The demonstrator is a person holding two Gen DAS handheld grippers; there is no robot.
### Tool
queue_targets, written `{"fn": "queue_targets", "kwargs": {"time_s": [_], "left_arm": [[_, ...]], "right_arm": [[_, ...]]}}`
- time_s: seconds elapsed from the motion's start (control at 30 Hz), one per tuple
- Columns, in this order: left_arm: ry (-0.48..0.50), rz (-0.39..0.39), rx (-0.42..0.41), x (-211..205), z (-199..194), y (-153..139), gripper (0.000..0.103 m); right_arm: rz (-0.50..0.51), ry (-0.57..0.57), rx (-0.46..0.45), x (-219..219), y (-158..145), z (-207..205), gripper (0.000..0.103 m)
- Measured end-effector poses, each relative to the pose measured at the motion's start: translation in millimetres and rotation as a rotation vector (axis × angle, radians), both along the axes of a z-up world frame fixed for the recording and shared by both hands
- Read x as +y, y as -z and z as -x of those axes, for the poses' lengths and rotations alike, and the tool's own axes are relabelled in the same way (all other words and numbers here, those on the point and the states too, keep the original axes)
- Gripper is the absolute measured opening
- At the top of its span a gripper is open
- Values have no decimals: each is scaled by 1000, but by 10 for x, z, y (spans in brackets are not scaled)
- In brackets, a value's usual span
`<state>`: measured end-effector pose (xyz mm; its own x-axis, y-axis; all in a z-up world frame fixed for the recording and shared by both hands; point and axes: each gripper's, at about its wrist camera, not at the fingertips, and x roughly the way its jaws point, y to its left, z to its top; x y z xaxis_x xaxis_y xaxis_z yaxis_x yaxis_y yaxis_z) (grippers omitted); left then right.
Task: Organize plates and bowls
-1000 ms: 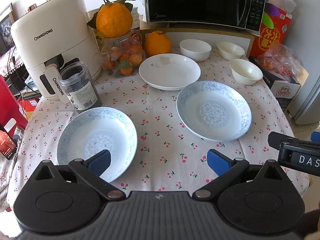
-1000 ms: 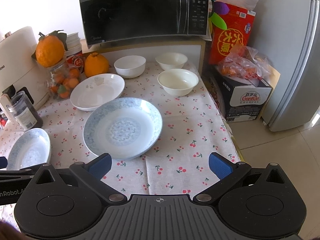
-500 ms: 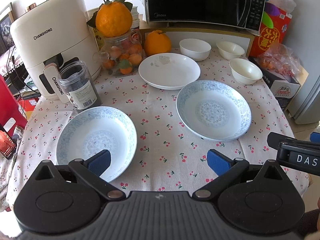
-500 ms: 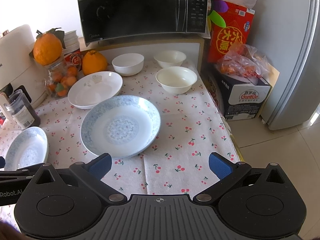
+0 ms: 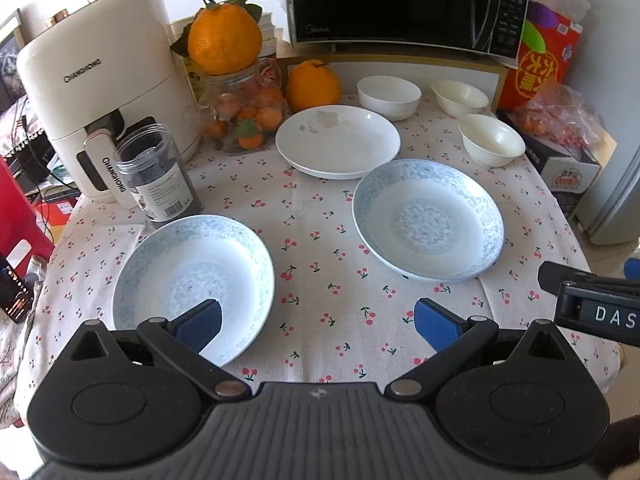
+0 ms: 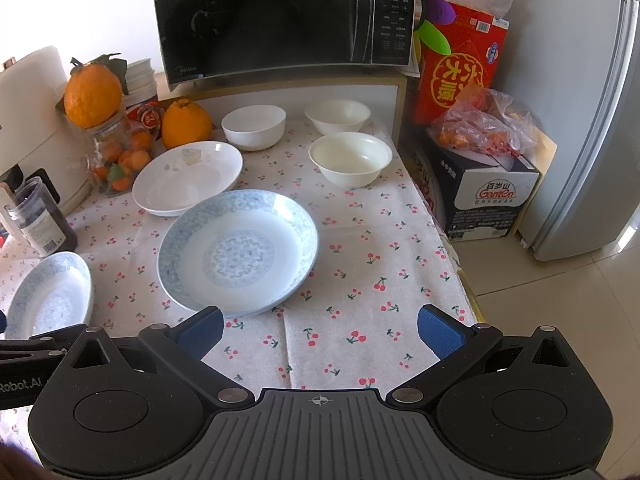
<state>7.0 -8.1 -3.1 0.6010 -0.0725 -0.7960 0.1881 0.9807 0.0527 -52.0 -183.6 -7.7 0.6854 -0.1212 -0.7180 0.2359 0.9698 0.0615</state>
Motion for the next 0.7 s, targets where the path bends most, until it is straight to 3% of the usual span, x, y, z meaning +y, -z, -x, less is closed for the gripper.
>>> {"fn": "queue_targets", "kwargs": {"time_s": [0.5, 0.7], "left_arm": [[145, 61, 2, 4, -408, -19, 103], [156, 79, 26, -14, -564, 103, 103]], "right_arm": [[144, -45, -67, -80, -377, -369, 103], [95, -130, -24, -129, -239, -646, 103]]}}
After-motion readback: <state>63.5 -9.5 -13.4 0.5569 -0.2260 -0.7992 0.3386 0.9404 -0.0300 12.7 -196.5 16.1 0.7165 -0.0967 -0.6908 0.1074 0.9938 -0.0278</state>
